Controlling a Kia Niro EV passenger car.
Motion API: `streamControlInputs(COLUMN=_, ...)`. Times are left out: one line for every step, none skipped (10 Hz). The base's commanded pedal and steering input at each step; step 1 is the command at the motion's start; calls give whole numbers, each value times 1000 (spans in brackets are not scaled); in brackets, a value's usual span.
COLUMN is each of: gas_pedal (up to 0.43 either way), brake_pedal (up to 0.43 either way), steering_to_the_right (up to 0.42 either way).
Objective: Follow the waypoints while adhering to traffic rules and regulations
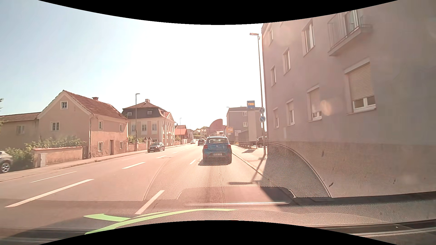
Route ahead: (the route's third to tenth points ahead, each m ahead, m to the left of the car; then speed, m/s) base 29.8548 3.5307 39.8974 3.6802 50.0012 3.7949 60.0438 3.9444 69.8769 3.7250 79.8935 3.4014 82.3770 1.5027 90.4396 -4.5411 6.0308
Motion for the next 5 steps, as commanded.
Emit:
streamControlInputs(gas_pedal=39, brake_pedal=0, steering_to_the_right=-3)
streamControlInputs(gas_pedal=28, brake_pedal=0, steering_to_the_right=-3)
streamControlInputs(gas_pedal=28, brake_pedal=0, steering_to_the_right=-3)
streamControlInputs(gas_pedal=28, brake_pedal=0, steering_to_the_right=-2)
streamControlInputs(gas_pedal=28, brake_pedal=0, steering_to_the_right=-2)
